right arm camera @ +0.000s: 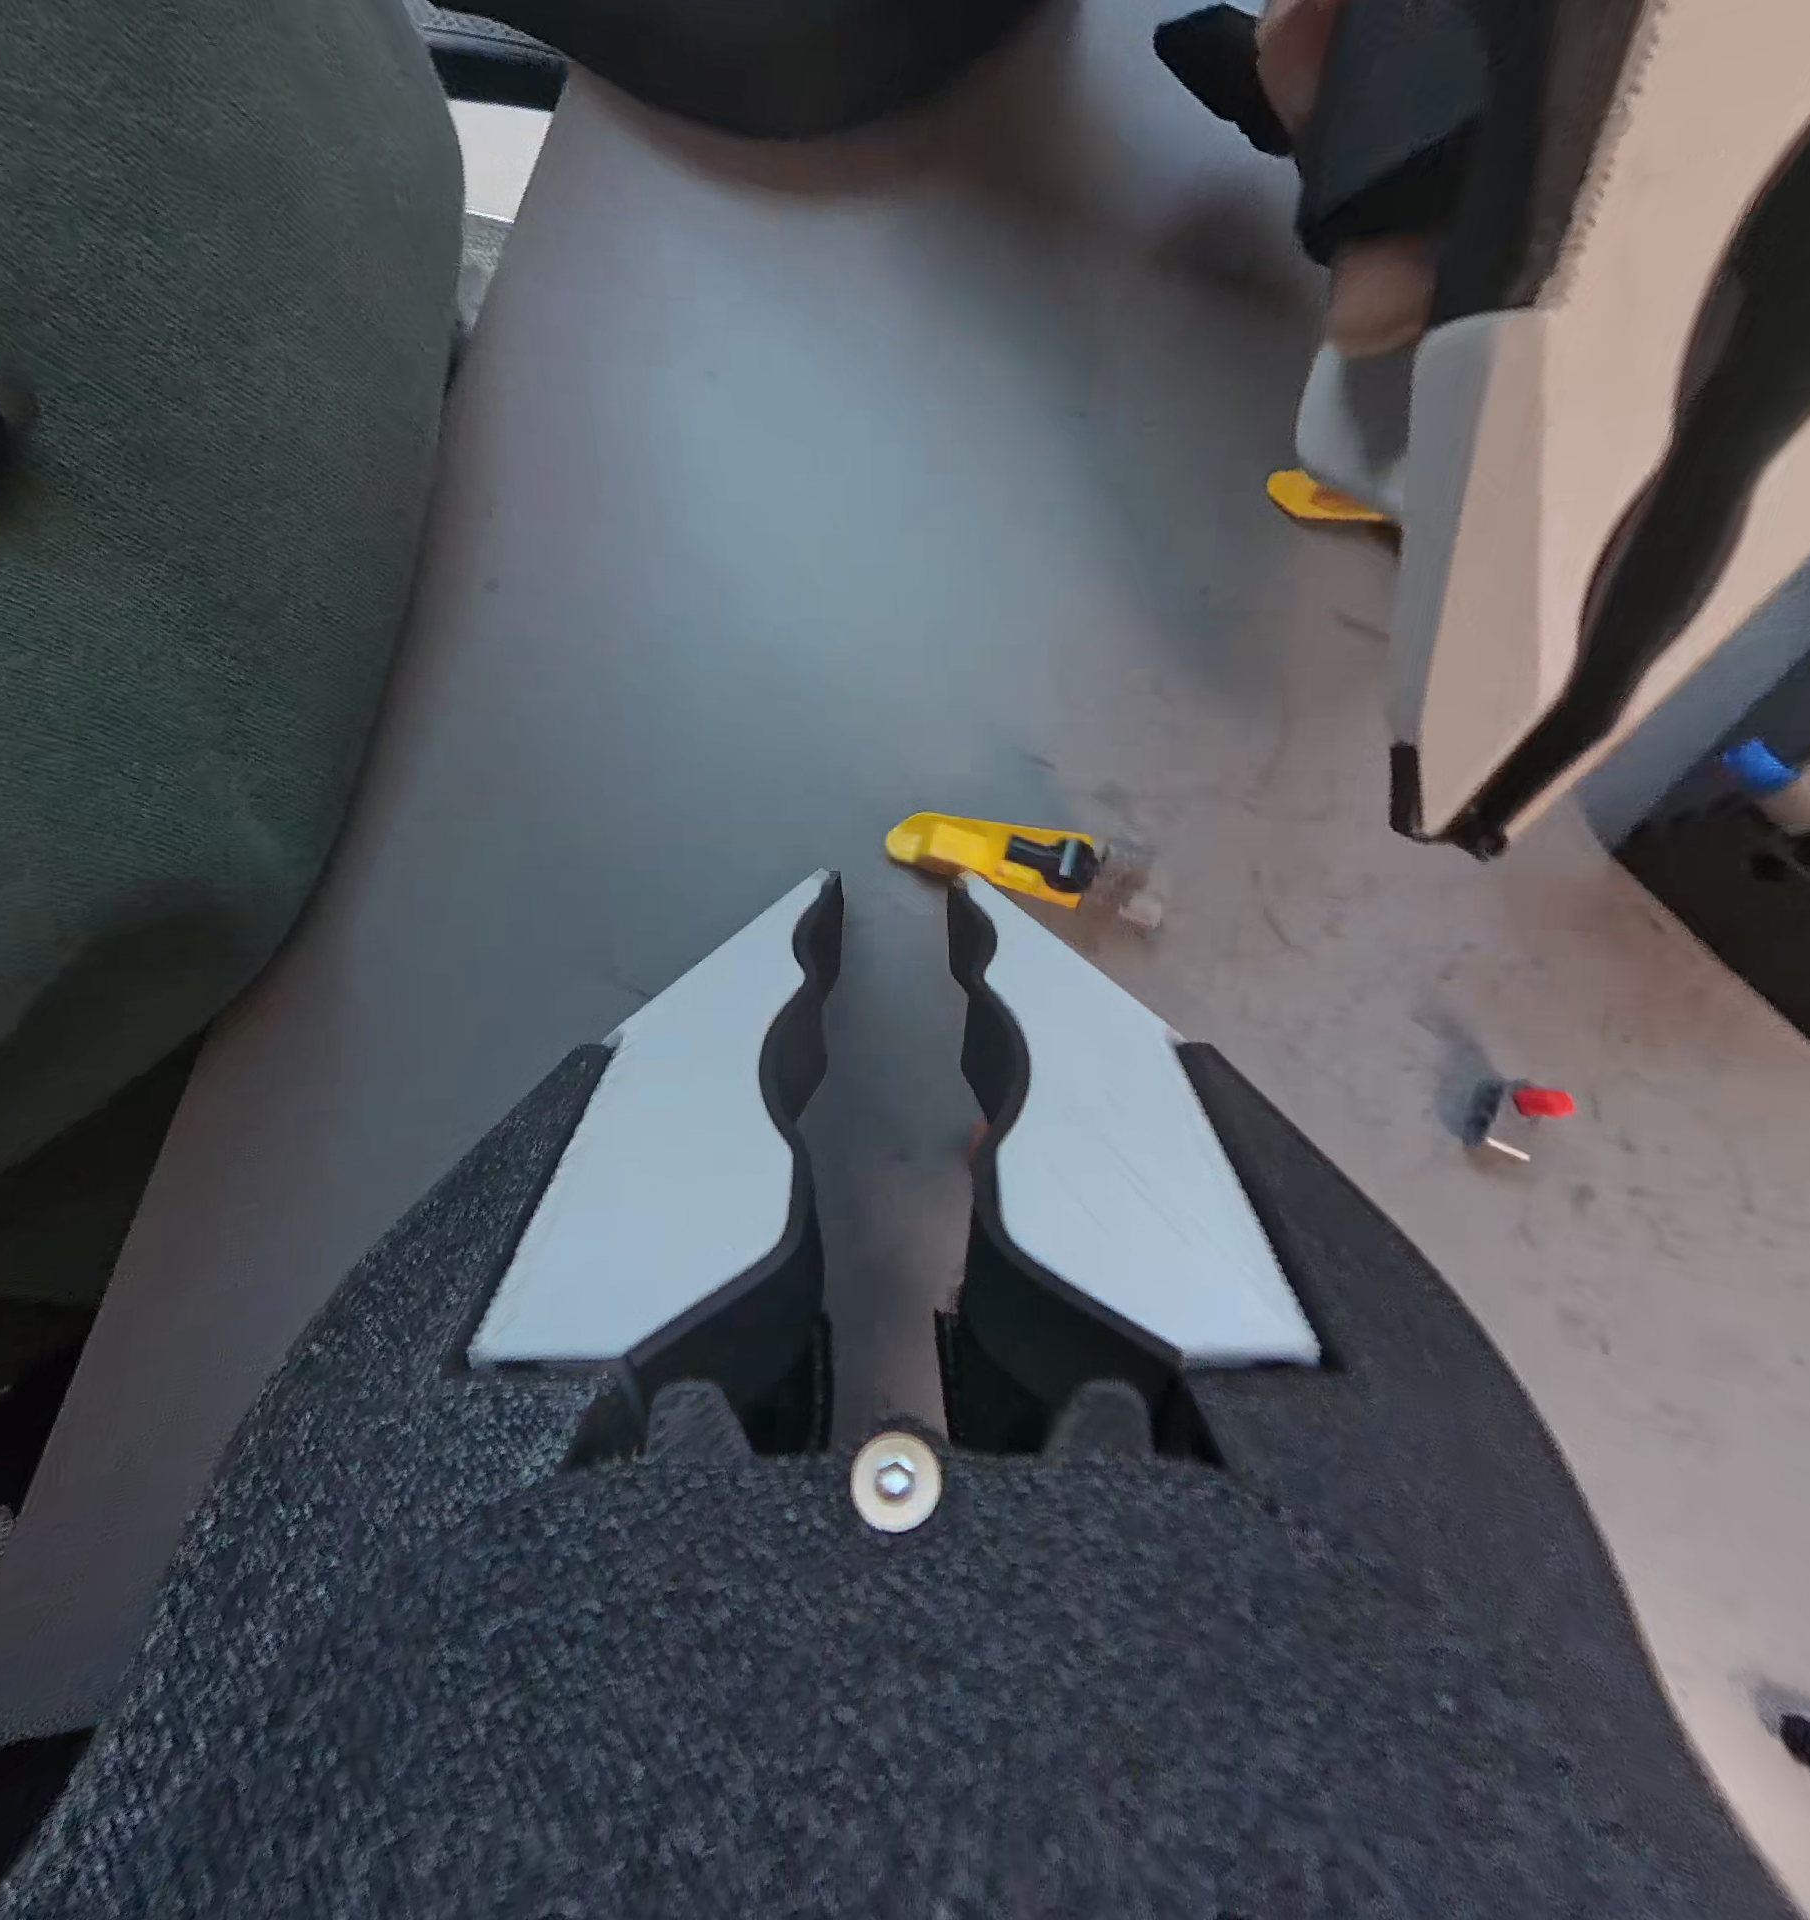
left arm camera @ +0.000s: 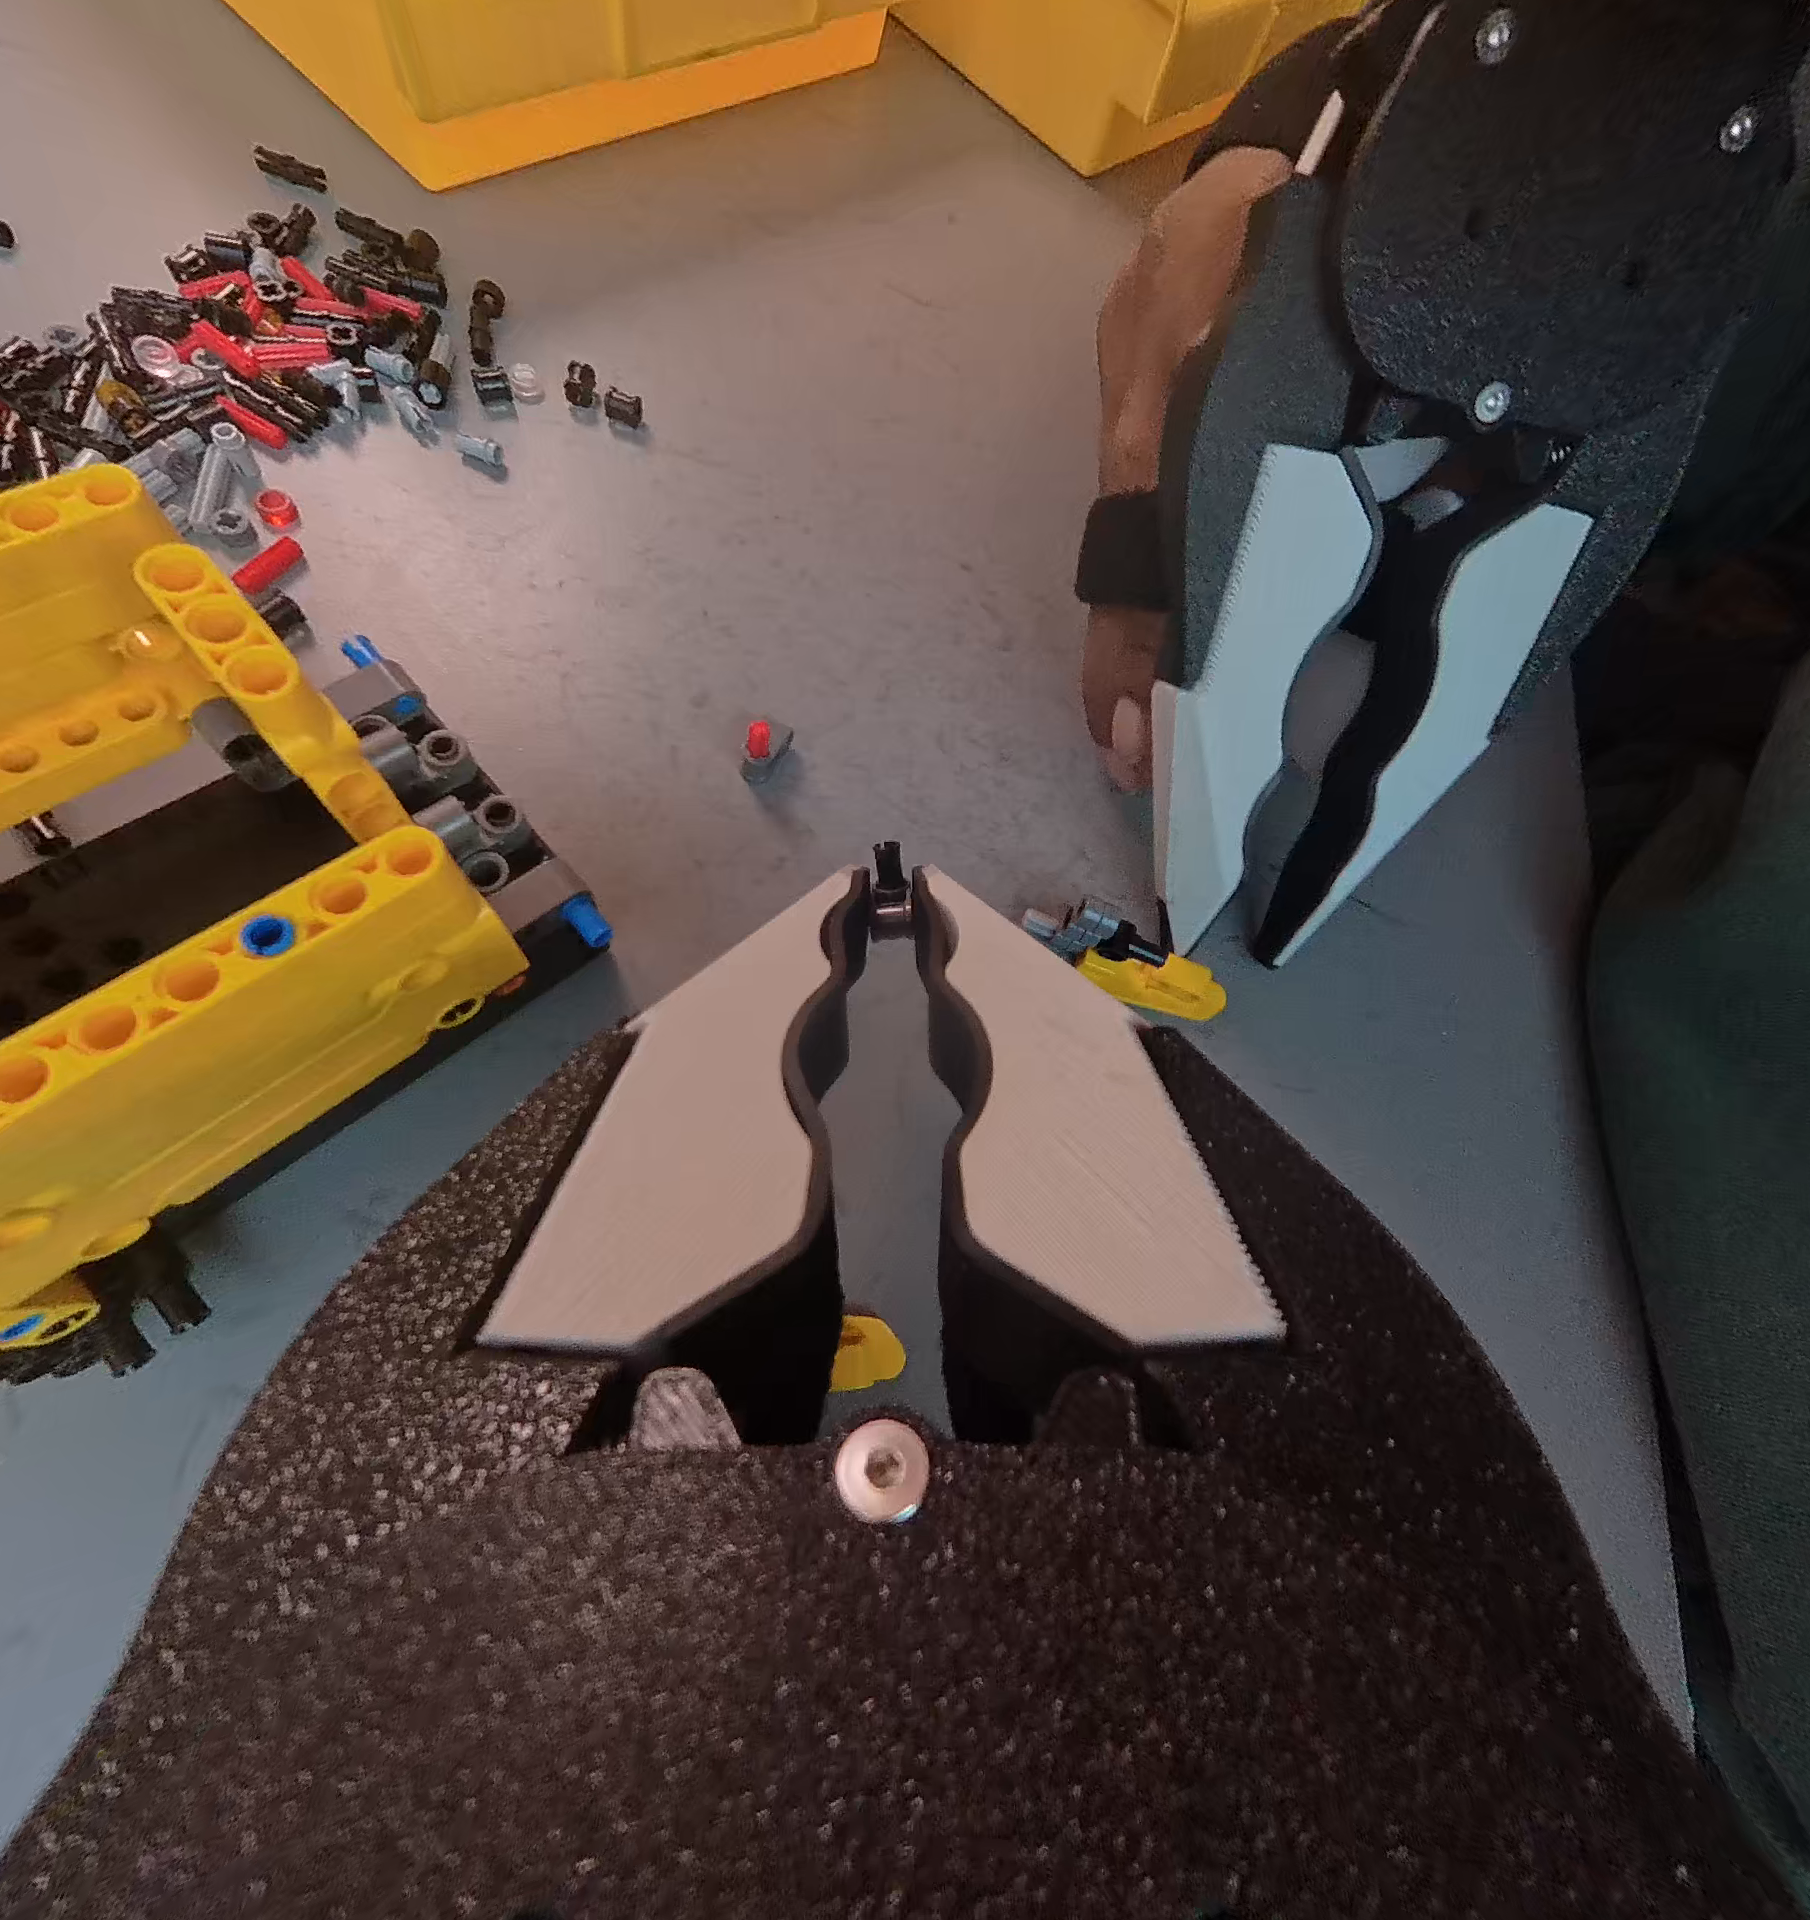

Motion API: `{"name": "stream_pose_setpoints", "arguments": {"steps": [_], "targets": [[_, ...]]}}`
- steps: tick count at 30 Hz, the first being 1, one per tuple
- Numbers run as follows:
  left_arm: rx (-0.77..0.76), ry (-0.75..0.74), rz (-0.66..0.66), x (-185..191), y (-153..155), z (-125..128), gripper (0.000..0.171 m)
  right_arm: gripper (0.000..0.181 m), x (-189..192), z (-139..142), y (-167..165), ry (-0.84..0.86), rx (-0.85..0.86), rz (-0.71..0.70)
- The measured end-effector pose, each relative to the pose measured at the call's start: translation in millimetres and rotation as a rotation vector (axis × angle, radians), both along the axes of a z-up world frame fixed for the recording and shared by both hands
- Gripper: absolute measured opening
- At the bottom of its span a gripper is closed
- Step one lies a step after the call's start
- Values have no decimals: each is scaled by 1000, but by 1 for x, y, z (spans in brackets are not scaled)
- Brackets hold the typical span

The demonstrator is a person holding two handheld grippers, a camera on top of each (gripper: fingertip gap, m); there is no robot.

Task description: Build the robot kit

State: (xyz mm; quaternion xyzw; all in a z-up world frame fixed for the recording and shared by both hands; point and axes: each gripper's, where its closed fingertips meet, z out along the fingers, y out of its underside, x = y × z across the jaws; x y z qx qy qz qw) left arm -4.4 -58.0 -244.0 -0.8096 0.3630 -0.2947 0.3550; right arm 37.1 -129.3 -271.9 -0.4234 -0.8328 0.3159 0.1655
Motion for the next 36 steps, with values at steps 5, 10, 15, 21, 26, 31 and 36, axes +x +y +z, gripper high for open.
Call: {"name": "stream_pose_setpoints", "arguments": {"steps": [5, 10, 15, 21, 26, 31, 36], "targets": [[-6, -9, 6, 0, 1, -2, 7, 22, -1, 13, -2, 63, -42, 12], [3, -34, 0, 1, 1, 3, 7, 22, -8, 18, 32, 104, -28, -132], [8, -41, -19, 4, -2, 6, 7, 22, -21, 11, 26, 97, -57, -156], [10, -38, -63, 12, -9, 5, 7, 15, -16, 9, 19, 84, -73, -109], [15, -32, -78, 16, -12, 4, 7, 15, -14, 9, 16, 88, -60, -90], [27, -53, -71, 16, -10, 9, 7, 16, -16, 10, 20, 99, -54, -109], [67, -98, -62, 15, -8, 20, 7, 26, -14, 40, 28, 210, -131, -119]]}}
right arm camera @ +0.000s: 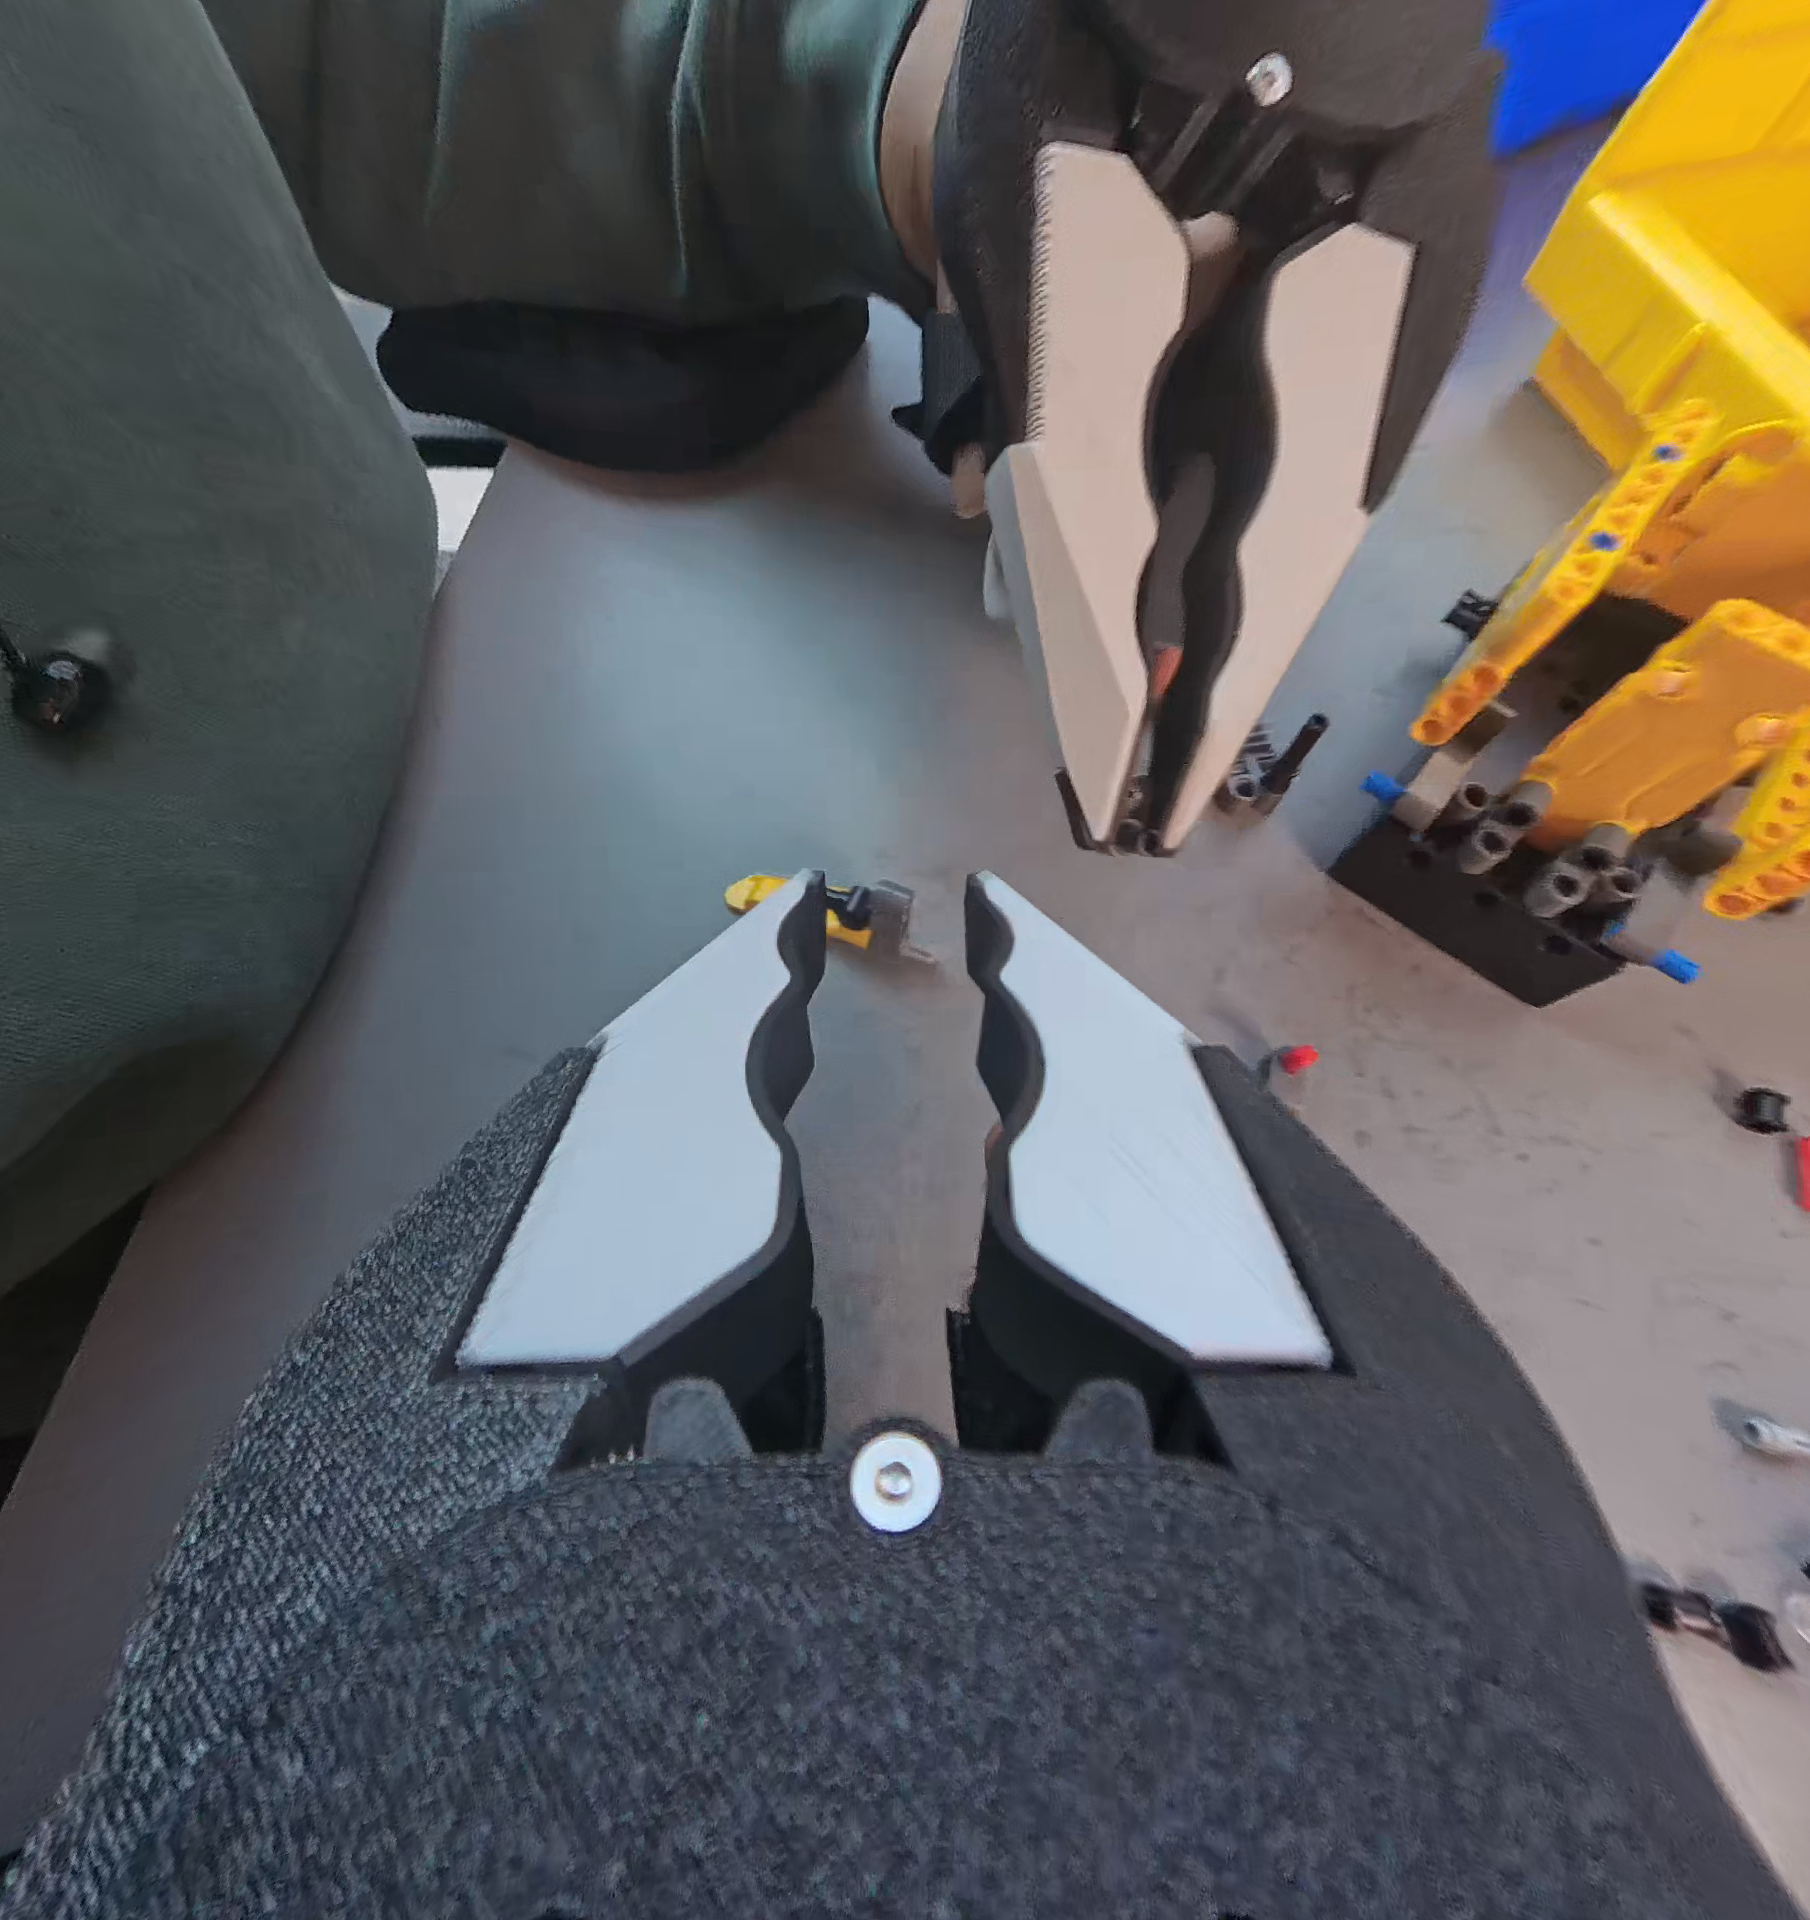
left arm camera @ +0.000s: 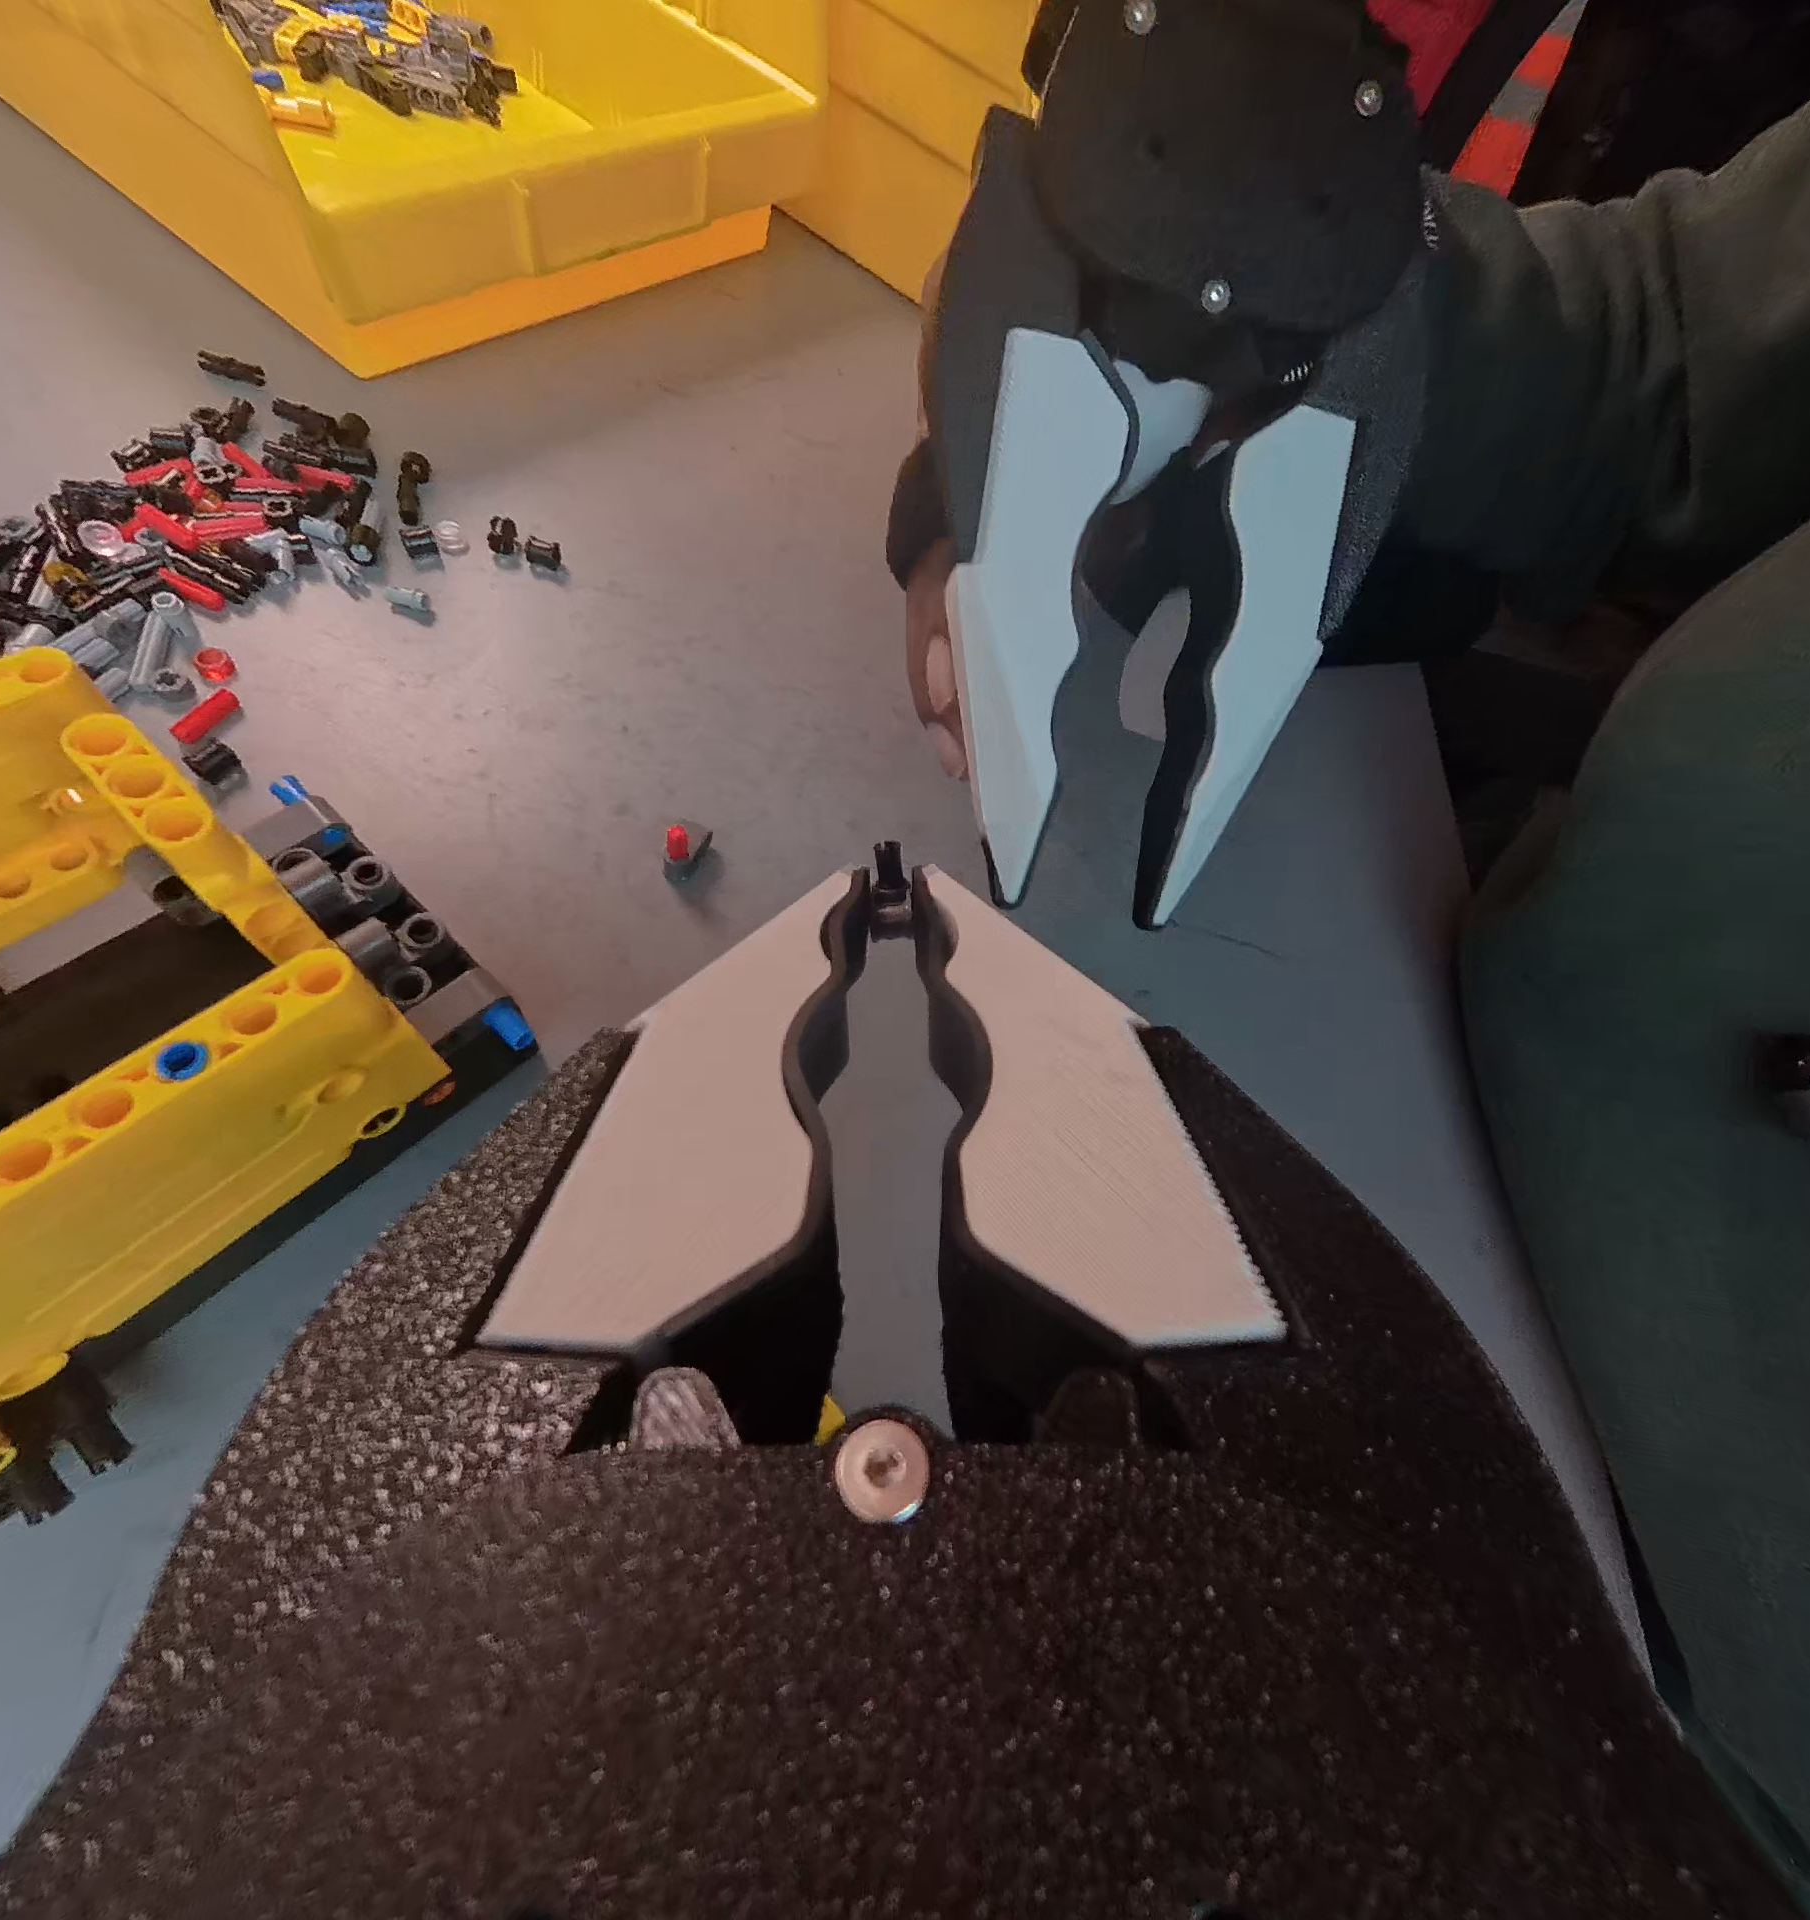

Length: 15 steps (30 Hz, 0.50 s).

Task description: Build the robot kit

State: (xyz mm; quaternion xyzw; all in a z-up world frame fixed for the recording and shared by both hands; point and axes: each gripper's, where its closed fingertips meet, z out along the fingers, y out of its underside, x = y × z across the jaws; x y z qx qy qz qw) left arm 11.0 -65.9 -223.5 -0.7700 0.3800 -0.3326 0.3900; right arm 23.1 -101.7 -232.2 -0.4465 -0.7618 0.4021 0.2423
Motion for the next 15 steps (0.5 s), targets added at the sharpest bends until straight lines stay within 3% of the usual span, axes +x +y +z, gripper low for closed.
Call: {"name": "stream_pose_setpoints", "arguments": {"steps": [6, 12, 15], "targets": [[6, -81, -4, 1, 1, 10, 7, 26, -4, 18, 46, 123, 57, -177], [4, -108, -46, 8, -4, 11, 7, 25, -10, 12, 35, 127, 74, -141], [4, -109, -60, 11, -6, 11, 7, 16, -10, 9, 30, 122, 59, -116]]}}
